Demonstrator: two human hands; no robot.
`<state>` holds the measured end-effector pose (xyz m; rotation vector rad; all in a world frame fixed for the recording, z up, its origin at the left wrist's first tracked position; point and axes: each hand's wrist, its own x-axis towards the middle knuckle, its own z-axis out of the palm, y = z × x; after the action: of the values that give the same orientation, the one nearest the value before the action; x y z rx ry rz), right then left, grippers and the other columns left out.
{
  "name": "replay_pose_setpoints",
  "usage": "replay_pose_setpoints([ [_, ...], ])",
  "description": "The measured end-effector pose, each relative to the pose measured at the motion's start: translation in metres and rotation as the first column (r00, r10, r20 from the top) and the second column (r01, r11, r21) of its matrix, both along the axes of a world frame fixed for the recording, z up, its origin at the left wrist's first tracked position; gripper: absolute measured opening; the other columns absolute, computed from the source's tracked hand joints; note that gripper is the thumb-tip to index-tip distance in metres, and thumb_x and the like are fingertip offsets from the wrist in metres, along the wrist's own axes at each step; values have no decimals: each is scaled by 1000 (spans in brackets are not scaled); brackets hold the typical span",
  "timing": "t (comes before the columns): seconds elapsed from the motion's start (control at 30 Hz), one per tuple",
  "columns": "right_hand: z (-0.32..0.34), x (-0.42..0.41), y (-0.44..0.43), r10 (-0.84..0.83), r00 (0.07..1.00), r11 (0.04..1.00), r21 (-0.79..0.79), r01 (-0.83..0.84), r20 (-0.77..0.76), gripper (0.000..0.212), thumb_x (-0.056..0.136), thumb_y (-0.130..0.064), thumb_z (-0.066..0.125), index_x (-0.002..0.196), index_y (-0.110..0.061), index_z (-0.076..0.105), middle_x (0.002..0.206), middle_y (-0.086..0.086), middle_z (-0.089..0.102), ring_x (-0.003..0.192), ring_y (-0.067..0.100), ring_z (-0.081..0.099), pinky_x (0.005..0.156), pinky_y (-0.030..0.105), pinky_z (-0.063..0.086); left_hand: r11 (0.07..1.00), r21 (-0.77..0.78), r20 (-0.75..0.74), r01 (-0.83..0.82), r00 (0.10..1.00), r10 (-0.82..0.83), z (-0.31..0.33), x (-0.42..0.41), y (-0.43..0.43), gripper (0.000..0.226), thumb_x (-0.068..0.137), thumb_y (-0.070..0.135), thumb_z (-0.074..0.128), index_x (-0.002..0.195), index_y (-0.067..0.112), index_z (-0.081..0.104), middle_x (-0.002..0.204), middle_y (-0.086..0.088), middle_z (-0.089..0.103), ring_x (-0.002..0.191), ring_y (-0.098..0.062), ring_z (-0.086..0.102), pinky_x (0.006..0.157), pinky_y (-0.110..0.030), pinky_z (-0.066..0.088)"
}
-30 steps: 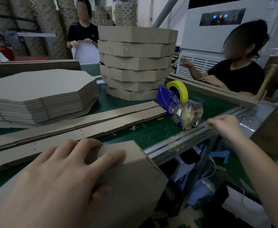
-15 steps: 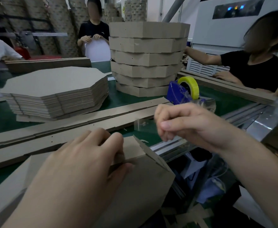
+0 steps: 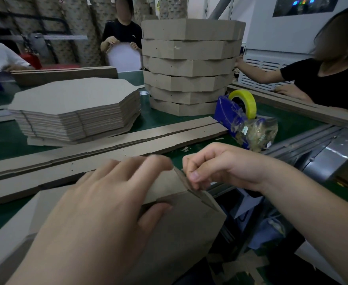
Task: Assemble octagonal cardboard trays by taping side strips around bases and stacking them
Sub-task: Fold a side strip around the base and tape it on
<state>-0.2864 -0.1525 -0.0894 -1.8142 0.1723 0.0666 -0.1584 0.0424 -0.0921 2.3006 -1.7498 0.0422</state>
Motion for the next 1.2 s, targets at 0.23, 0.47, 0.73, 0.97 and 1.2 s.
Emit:
replay_pose_setpoints([
  [0.23,0,-1,-1,5,999,998,-57,-8,-54,16,73,-28,68,61,-17,69,72,7,53,64,11,46,61,19,40,958,-273,254,84,967,-13,5,-19,6,28,78,46,45,91,41,70,100,7,69,83,-25,66,56,-29,38],
  [0.47,6,0,-2,2,977,982,-184,-42,-213,26,76,-43,67,58,-25,71,53,-8,44,52,6,38,52,15,32,944,-312,240,104,970,-28,4,-24,8,30,80,43,45,88,36,73,100,4,69,81,-30,66,51,-39,49],
  [0.73,0,-4,-11,-153,959,773,-634,-34,-238,58,56,-78,58,73,-24,68,56,-15,55,57,0,51,63,19,40,934,-342,232,106,972,-25,4,-23,12,29,79,44,45,84,33,72,100,5,69,82,-28,66,52,-39,50],
  [0.97,-5,15,-3,179,983,983,38,-180,28,44,79,-1,61,121,-7,51,83,-6,70,77,6,66,71,17,51,928,-351,231,124,972,-42,7,-28,7,23,74,49,46,76,29,56,88,13,67,77,-21,65,54,-23,38],
  [1.2,-13,24,3,245,967,910,327,-255,74,47,70,11,61,114,3,46,72,-1,73,69,6,70,67,18,55,905,-398,211,149,975,-67,3,-25,8,24,74,49,47,82,28,53,88,12,67,76,-23,65,50,-35,50],
])
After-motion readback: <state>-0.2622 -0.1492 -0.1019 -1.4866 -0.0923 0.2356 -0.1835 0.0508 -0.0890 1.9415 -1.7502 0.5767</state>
